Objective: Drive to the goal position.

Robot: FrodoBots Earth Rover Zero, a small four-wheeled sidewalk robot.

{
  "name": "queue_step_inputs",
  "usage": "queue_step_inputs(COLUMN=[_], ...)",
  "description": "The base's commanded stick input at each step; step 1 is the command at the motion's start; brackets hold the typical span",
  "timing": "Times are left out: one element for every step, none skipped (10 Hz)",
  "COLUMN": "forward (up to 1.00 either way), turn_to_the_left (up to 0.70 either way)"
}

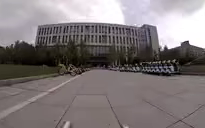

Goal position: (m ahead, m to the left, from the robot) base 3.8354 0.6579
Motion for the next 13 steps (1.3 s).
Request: queue_step_inputs(forward=[0.70,0.70,0.70,0.70,0.70,0.70,0.70,0.70,0.70,0.70,0.70,0.70,0.70], turn_to_the_left=[0.00,0.00,0.00,0.00,0.00,0.00,0.00,0.00,0.00,0.00,0.00,0.00,0.00])
